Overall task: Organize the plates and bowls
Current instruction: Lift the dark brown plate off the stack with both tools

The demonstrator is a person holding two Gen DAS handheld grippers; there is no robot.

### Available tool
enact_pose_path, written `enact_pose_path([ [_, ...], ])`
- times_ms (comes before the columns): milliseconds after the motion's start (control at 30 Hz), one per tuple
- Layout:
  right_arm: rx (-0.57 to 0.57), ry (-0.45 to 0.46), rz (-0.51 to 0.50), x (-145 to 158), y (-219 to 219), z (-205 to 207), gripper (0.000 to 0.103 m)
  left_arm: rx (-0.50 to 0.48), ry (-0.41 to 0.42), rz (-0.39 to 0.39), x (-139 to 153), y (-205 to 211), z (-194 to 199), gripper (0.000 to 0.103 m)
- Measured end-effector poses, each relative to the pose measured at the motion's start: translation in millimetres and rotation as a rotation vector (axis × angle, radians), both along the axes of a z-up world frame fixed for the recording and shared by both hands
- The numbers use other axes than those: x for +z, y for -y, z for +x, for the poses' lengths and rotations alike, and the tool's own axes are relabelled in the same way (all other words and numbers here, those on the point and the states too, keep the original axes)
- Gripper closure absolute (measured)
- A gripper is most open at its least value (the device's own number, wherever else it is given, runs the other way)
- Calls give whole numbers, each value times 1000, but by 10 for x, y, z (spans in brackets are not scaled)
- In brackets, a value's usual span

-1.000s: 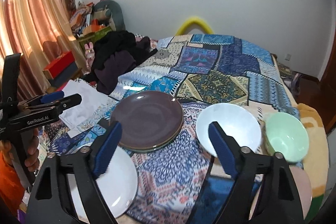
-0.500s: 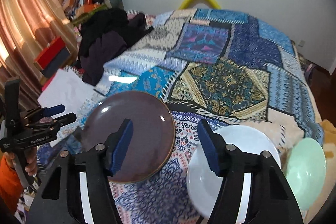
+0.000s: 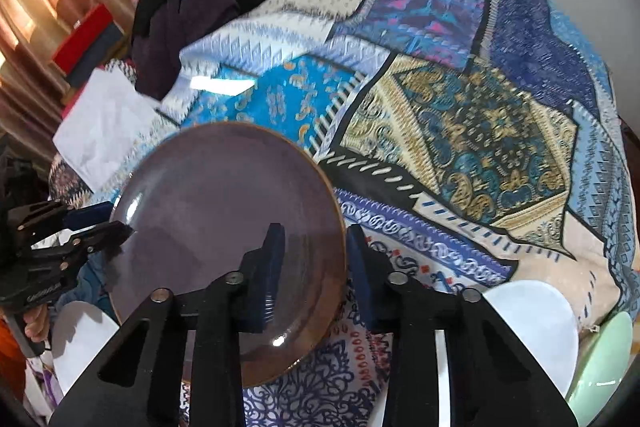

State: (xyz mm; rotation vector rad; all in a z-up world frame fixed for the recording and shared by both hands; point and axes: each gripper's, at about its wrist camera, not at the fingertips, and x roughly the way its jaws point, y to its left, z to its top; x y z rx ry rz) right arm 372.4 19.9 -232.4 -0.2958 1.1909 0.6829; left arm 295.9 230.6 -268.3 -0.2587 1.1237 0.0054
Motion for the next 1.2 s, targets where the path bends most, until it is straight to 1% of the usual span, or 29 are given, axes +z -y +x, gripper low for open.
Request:
enact_pose_path([
  [33,4,-10,-9,-34,-18,18,82,-6,-3,-7,-6,18,-13,73],
  [100,-2,-16,-25,-76,-29,25,84,-17,-9,-20,-9,49,-33,73],
  [167,7,-21,-26,-86,-46,14,86,-24,-11,-21,-3,78,-51,73],
  [233,14,-29,-32,-118,-79,2,89,-35,-14,-18,-6,111,-66,73],
  [267,-1,-3,-44,-109,-74,-9,90,-41,-15,-20,-7,127,-73,73],
  [333,-17,24,-37,-82,-56,6,90,-41,-14,-19,-1,145,-90,73],
  [467,-56,30,-19,-35,31,78,90,-32,-14,-30,-6,137,-111,73],
  [567,-50,17,-41,-81,24,107,89,-27,-16,-41,-15,123,-111,73],
  [667,-41,-1,-60,-159,-5,101,87,-26,-12,-41,-14,122,-115,73],
  [733,-45,-5,-56,-195,-18,85,85,-27,-11,-38,-13,129,-122,73],
  [833,-50,-8,-41,-189,-6,81,87,-26,-13,-39,-10,120,-129,73],
  [900,-40,-10,-43,-190,-11,59,88,-20,-17,-45,-17,100,-140,73],
  [1000,-15,10,-59,-178,-33,-10,87,-13,-17,-52,-12,72,-161,73],
  [1200,10,2,-49,-165,-42,-121,87,12,-19,-66,-14,-14,-211,73],
])
